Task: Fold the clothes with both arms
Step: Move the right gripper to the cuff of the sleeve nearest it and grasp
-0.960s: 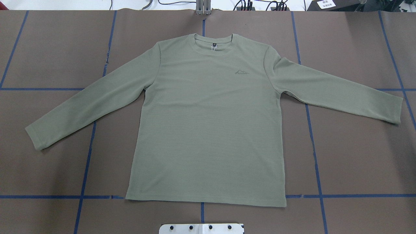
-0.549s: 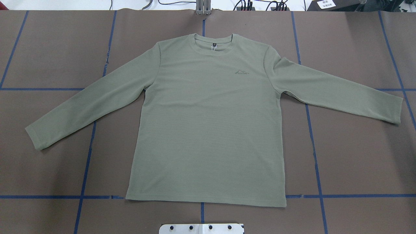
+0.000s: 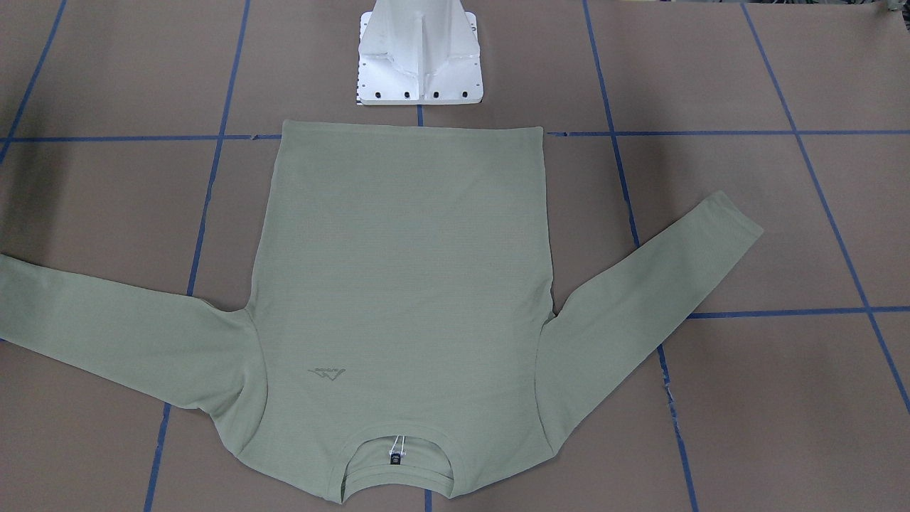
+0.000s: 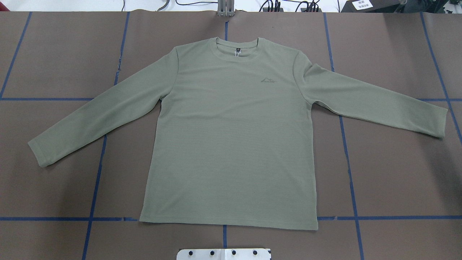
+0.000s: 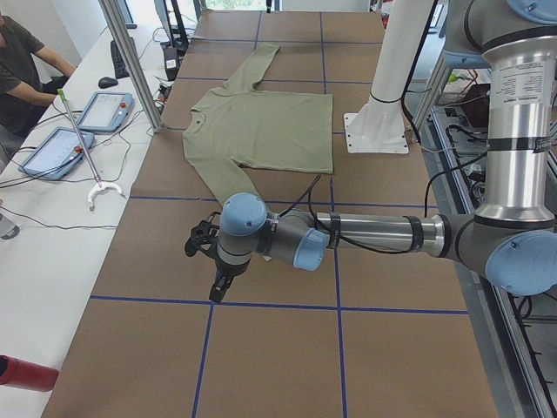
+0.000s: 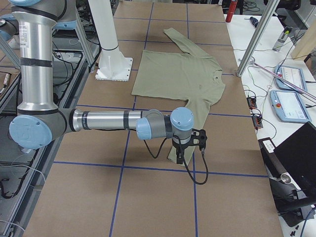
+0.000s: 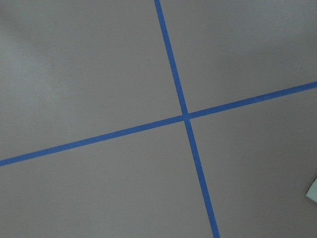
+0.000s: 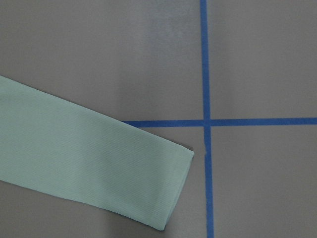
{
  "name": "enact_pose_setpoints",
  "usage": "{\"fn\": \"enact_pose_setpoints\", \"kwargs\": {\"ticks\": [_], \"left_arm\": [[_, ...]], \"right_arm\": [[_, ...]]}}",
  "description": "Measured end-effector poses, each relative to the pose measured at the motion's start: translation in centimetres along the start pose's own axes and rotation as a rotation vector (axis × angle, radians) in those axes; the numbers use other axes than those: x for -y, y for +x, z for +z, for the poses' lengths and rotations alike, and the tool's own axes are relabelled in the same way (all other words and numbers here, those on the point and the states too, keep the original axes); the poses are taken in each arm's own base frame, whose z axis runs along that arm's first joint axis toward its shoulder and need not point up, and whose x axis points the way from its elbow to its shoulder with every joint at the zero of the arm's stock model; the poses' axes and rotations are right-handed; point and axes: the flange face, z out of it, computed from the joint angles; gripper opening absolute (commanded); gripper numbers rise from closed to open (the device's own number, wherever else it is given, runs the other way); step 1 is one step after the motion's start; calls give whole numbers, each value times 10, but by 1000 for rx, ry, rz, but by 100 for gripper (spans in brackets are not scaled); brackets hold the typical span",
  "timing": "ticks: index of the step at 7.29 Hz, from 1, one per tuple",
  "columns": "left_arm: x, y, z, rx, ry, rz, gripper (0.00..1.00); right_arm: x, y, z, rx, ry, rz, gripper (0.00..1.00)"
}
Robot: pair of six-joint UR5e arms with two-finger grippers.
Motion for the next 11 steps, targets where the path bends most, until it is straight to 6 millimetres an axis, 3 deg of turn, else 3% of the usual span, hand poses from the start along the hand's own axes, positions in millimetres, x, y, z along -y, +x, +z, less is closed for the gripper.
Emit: {"fn": "enact_pose_setpoints", "kwargs": {"ticks": [1,2,5,6,9,11], "left_arm": [[4,5,6,-5,11,17,100],[8,12,11,-12,14,7,100],[15,22,13,-64,20,-47,100],[15,23,13,-69,23,-46,100],[14,24,13,-85,29,-44,100],[14,27,12,-115,30,-42,100]], "right_arm": [[12,-16,16,7,-11,-43,100],[19,-17,31,17,10,-94,100],[32,20,92,41,65,-210,100],[31,23,114,39,49,-233,100],[34,12,144,14,17,-267,99],[29,22,159,-28,0,-265,99]]}}
